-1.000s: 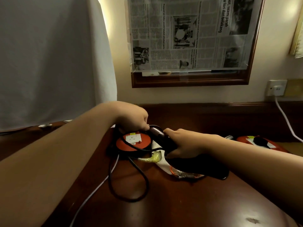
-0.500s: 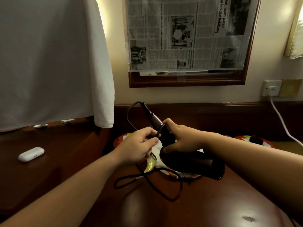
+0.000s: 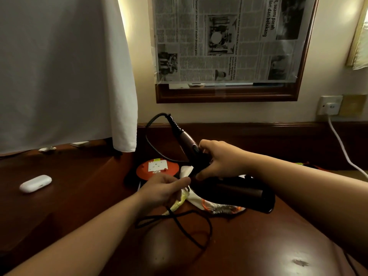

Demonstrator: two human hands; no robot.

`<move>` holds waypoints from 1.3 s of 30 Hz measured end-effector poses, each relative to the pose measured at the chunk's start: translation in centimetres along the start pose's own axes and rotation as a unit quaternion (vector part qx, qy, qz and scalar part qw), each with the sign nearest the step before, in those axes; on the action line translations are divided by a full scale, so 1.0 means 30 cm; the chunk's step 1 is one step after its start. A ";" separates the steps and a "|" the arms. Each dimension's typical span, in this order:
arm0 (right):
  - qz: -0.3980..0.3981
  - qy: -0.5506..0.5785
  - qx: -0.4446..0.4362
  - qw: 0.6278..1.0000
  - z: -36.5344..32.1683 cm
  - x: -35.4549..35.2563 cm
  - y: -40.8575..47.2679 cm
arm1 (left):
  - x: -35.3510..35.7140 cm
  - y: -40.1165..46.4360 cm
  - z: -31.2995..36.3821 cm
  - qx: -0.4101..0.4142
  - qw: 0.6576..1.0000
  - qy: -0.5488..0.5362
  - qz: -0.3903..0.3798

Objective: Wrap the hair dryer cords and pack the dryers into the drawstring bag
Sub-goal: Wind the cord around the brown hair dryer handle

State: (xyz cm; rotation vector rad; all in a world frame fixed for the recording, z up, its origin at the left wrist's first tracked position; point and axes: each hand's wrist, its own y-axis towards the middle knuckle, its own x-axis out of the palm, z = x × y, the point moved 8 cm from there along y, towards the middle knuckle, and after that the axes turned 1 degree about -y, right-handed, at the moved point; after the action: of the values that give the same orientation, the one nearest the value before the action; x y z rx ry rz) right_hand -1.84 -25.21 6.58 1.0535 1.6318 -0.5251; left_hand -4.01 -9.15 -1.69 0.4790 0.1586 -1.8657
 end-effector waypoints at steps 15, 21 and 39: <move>-0.177 -0.120 -0.077 0.974 -0.148 0.118 -0.124 | -0.100 0.039 0.095 -0.261 0.942 0.048 -0.207; -0.195 -0.281 -0.070 0.937 -0.097 0.136 -0.121 | -0.072 0.020 0.127 -0.270 0.927 -0.035 -0.256; -0.104 -0.325 0.005 0.940 0.008 0.066 -0.038 | 0.142 0.035 0.171 -0.061 0.989 -0.131 -0.037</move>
State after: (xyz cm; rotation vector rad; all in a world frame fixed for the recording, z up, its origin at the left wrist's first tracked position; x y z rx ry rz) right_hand -2.73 -25.25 4.45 0.6131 1.1469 -0.9136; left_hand -5.45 -14.99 1.39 0.1438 0.1140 -1.9588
